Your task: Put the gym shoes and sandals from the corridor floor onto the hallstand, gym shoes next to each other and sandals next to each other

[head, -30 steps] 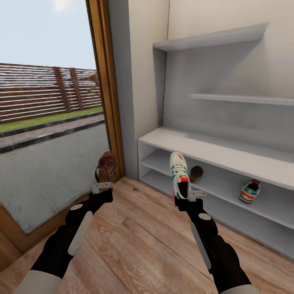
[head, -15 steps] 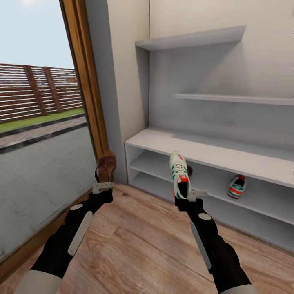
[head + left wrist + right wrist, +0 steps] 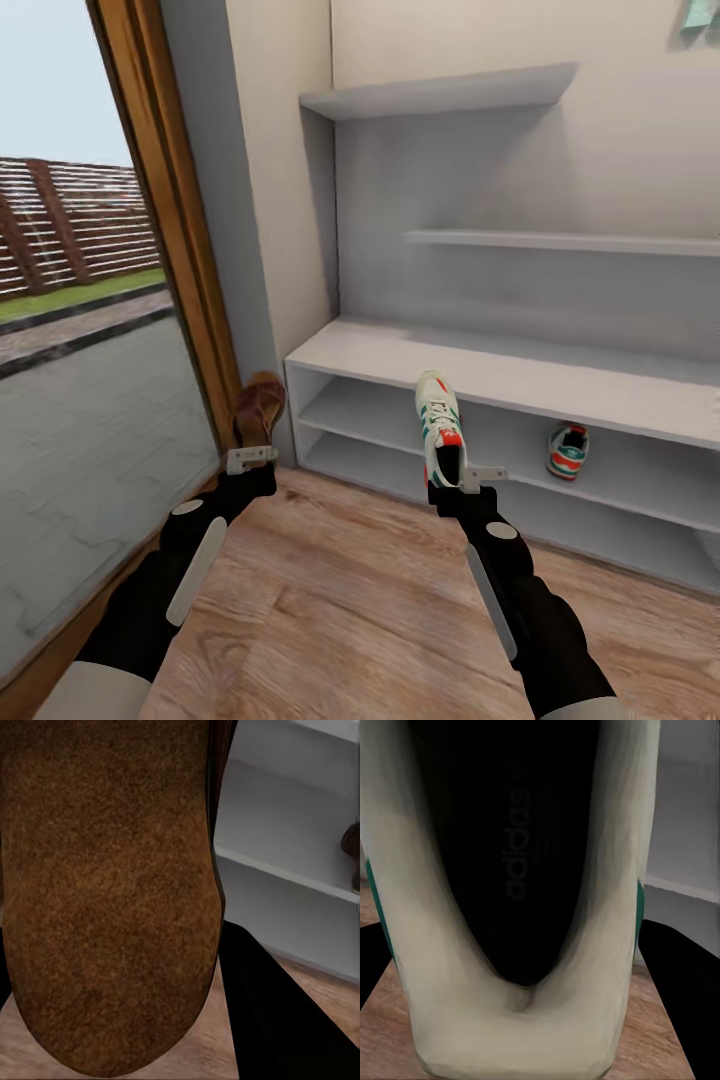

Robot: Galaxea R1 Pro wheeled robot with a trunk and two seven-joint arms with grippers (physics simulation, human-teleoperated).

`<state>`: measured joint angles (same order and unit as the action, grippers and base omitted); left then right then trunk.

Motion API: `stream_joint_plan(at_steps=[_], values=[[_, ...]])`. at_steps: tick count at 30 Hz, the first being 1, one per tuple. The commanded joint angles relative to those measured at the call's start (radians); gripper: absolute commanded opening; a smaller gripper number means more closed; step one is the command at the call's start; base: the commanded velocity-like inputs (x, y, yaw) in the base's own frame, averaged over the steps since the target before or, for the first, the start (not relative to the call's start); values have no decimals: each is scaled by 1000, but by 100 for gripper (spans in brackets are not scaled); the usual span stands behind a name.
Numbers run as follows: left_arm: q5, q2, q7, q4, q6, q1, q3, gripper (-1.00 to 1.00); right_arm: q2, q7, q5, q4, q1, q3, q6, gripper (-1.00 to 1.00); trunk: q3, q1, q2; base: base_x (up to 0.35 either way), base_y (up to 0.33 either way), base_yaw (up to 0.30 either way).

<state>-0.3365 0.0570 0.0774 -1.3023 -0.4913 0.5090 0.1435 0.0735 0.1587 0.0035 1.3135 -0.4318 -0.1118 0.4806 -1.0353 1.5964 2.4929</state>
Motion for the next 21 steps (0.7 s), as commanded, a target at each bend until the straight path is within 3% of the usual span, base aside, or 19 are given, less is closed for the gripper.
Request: stream_joint_plan(at_steps=[1,13,21], values=[[-7,1,6,-2,-4,0,3,-100,0,5,0,1,-1,-2,6,-100,-1,0,0,64,304,-266],[-7,-12,7,-2,-4,0,4,-100,0,5,1,1,-1,-2,6,-100,-1,0,0,9,304,-266],[-7,-13,6,-2,-4,0,4,-100,0,5,1,1,-1,-2,6,-100,-1,0,0,0,64,-266]])
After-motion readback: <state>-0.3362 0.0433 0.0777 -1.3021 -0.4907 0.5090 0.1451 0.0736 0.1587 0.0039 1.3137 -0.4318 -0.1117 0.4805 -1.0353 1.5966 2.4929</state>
